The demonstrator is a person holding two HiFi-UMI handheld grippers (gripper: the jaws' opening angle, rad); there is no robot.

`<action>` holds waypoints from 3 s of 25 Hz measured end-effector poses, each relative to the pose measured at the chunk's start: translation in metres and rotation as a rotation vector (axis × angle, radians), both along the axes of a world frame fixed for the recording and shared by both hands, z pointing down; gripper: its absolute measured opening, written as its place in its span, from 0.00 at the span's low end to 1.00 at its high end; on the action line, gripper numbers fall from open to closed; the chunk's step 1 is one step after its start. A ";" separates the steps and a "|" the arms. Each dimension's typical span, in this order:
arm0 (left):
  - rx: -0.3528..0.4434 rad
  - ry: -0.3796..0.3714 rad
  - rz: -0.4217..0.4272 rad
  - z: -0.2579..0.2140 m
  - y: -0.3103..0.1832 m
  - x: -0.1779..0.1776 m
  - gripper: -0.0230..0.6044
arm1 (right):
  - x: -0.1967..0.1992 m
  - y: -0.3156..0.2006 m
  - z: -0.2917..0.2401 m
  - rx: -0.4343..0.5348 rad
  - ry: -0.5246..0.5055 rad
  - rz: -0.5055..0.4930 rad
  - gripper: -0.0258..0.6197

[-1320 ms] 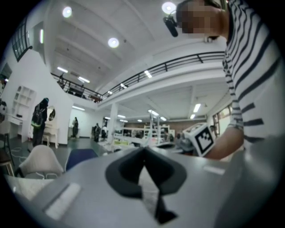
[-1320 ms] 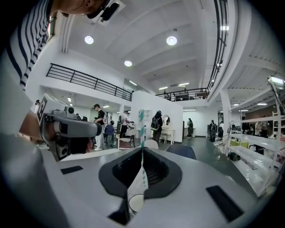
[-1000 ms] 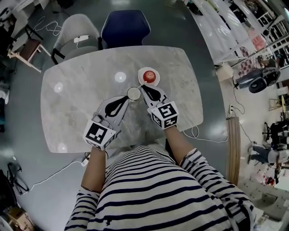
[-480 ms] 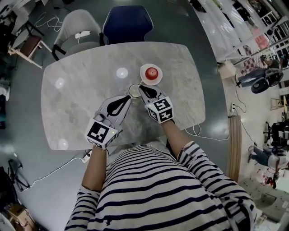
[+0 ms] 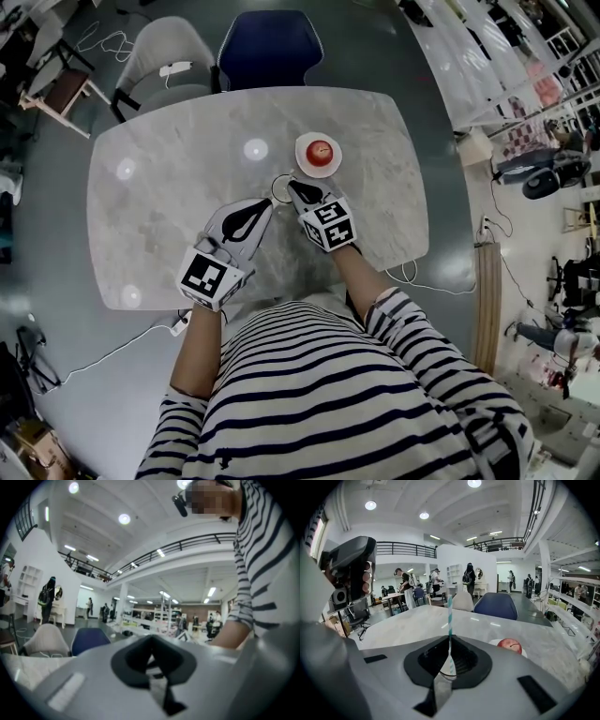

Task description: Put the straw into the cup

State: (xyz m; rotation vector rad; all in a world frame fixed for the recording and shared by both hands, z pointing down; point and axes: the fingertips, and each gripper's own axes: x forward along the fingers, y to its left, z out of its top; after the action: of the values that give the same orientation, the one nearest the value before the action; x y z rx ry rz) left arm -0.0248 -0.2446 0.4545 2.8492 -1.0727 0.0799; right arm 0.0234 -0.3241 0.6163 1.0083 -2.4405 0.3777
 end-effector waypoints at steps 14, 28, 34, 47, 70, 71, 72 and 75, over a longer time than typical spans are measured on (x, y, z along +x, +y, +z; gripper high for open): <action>-0.011 -0.006 -0.003 0.002 0.004 -0.003 0.05 | -0.003 -0.001 0.017 -0.035 0.042 0.003 0.06; -0.008 -0.013 0.013 0.004 0.009 -0.004 0.05 | -0.004 -0.006 0.018 -0.036 0.062 0.029 0.06; -0.004 -0.011 0.024 -0.001 0.008 -0.005 0.05 | -0.002 -0.006 0.010 -0.027 0.054 0.039 0.06; 0.017 0.004 0.040 -0.007 0.007 -0.003 0.05 | 0.003 -0.004 -0.013 0.013 0.006 0.061 0.06; 0.062 0.011 0.106 -0.021 0.013 0.004 0.05 | 0.008 0.041 -0.108 0.202 -0.147 0.054 0.06; 0.062 0.010 0.110 -0.021 0.013 0.005 0.05 | 0.008 0.043 -0.112 0.207 -0.157 0.057 0.06; 0.063 0.010 0.113 -0.022 0.012 0.005 0.05 | 0.008 0.045 -0.116 0.212 -0.167 0.060 0.06; 0.067 0.010 0.118 -0.024 0.012 0.005 0.05 | 0.009 0.052 -0.129 0.227 -0.191 0.067 0.06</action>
State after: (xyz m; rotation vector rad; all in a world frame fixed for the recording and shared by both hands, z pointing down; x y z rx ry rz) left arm -0.0194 -0.2329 0.4302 2.9680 -0.9213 0.0382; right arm 0.0326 -0.2724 0.4876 1.1996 -2.6727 0.2310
